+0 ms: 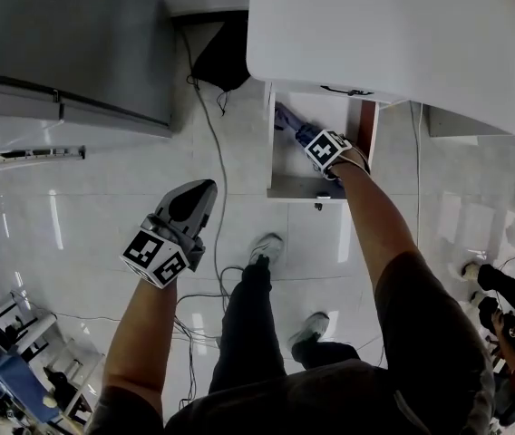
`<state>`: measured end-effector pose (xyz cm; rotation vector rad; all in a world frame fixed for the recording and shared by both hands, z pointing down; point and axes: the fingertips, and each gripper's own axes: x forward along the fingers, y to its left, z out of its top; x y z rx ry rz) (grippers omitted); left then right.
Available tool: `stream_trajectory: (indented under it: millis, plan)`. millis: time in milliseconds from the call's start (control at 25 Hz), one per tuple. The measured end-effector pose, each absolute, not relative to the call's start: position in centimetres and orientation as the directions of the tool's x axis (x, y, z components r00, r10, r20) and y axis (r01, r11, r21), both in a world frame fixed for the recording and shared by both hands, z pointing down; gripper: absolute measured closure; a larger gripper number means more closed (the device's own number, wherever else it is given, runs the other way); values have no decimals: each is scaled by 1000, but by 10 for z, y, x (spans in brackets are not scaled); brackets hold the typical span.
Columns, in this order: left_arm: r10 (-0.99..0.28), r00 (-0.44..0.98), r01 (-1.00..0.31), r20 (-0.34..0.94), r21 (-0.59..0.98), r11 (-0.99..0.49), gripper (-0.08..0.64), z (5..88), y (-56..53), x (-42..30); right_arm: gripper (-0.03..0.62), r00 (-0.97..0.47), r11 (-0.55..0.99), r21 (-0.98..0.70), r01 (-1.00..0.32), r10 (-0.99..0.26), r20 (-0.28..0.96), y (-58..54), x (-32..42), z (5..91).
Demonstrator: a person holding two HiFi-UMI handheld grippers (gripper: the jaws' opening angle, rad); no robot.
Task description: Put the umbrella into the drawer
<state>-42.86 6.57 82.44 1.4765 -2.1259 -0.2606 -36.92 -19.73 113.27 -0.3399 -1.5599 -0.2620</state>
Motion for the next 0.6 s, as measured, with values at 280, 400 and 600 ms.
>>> stream_trajectory:
  millis: [280,400,600]
  plan:
    - [-913,-264,-817,310,432,382,557,821,51,-427,233,-123,947,-42,318,85,989,-207,-382,1108]
    - [-918,-257,-827,302,423,370,557,810,41,-422,233,-153,950,-41,310,93,984,-213,-381,1088]
    - [-929,-223,-855,296,398,333,557,782,19,-401,238,-199,959,-38,280,97,975,-225,-360,1039]
